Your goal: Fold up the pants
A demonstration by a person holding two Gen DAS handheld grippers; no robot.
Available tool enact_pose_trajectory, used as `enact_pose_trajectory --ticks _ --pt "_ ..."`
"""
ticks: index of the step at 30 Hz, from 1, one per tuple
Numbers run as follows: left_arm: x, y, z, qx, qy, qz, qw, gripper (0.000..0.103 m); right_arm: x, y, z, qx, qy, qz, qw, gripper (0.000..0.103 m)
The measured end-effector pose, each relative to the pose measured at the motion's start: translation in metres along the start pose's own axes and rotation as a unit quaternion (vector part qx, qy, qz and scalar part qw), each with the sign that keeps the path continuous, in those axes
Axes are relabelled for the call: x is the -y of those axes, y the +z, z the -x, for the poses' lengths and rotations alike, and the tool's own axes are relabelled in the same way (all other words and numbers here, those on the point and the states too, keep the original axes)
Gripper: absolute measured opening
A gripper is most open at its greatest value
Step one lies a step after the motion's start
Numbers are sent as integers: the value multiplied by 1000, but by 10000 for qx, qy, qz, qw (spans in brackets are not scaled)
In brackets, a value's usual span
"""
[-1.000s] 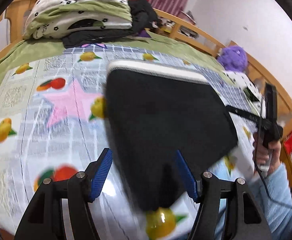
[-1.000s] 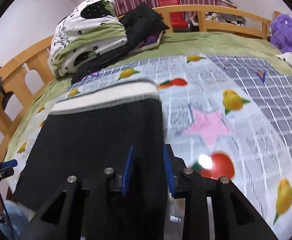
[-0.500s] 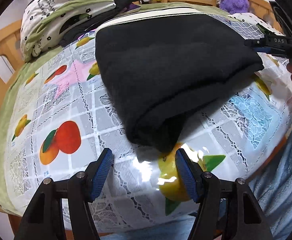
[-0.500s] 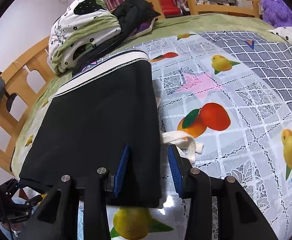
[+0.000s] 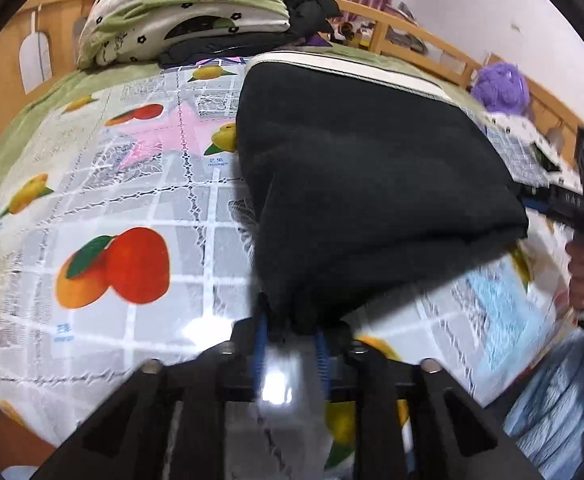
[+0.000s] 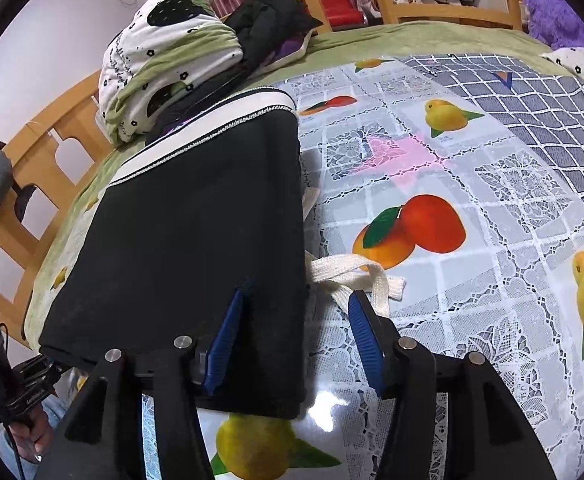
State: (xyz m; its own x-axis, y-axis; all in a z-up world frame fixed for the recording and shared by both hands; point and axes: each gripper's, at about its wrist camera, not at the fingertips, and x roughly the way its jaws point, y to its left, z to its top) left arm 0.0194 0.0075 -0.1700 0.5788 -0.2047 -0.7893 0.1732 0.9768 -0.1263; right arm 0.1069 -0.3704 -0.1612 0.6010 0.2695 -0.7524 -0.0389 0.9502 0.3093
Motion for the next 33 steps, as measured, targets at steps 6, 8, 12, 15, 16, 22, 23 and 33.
enact_pose_trajectory --ticks 6,8,12,15,16,22,23,33 --pt "-6 -9 8 163 -69 359 9992 37 -9 -3 5 149 -211 167 9995 53" --pt "-2 -8 6 154 49 214 9996 37 -12 -3 7 144 -226 191 9995 53" --pt "5 -9 6 82 121 -82 9999 37 -15 -2 11 76 -355 137 9992 53" --pt "4 -13 10 93 76 -125 9998 37 -20 -6 17 -7 -385 369 9986 61" --pt "2 -15 12 102 17 -93 9999 37 -23 -8 20 63 -525 450 9976 63" --pt "-14 -22 19 171 -136 56 9997 37 -34 -20 46 491 -895 517 9934 80" --pt "-16 -22 20 189 -111 78 9997 37 -37 -21 51 599 -1002 503 9919 81" --pt "-30 -21 19 232 -235 160 9993 37 -52 -16 61 720 -1395 373 9869 84"
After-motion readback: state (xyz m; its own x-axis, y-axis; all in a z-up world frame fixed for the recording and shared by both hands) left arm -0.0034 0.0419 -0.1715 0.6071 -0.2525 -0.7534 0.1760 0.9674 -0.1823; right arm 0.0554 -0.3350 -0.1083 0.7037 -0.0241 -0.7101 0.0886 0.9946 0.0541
